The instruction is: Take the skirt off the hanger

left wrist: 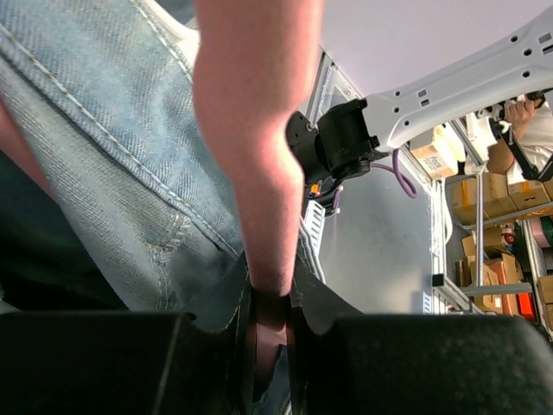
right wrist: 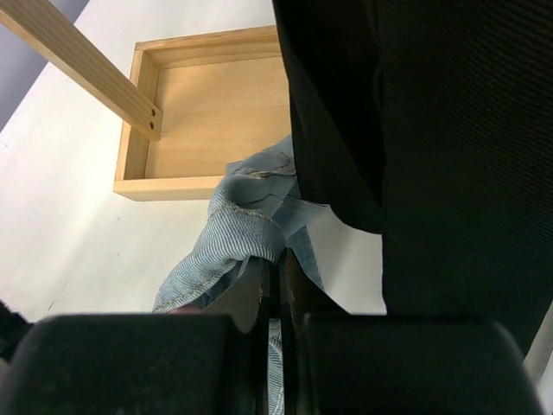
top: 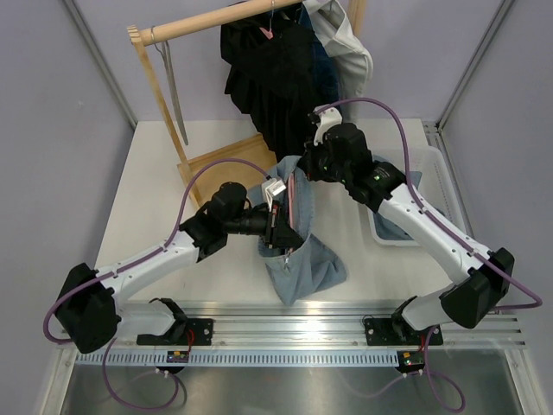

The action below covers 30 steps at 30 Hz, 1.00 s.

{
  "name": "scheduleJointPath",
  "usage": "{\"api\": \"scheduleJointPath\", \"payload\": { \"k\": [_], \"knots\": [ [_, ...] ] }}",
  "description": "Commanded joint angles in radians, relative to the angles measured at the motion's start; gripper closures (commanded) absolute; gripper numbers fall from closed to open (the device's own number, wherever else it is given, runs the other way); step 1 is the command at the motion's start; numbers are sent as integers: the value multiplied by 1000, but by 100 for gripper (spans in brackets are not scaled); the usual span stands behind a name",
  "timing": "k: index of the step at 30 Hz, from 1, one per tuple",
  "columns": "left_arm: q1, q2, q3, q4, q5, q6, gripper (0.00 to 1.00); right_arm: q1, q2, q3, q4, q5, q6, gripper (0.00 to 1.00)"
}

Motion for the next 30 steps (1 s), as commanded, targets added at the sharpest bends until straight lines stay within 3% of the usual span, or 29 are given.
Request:
{"api": "scheduleJointPath", "payload": {
  "k": [1,3,7,13,22,30],
  "knots": [
    [-40,-24,36,-85,99,11,100,-43,7,15,209,103,-32,100],
    [-40,-47,43,-123,53,22,100,-46,-2,-37,204,39,-108,100],
    [-20,-119,34,-108,-53,11,100,-49,-92,-141,140,-289,-343,100],
    [55,-184,-33,33,-163,-76,100,-51,-219,-277,31,-541,-592,100],
    [102,-238,-133,279,-390,-239,100,-51,-265,-417,-145,-759,-825,100],
    [107,-261,-187,418,-654,-311,100,-51,-295,-465,-175,-713,-856,100]
  ]
}}
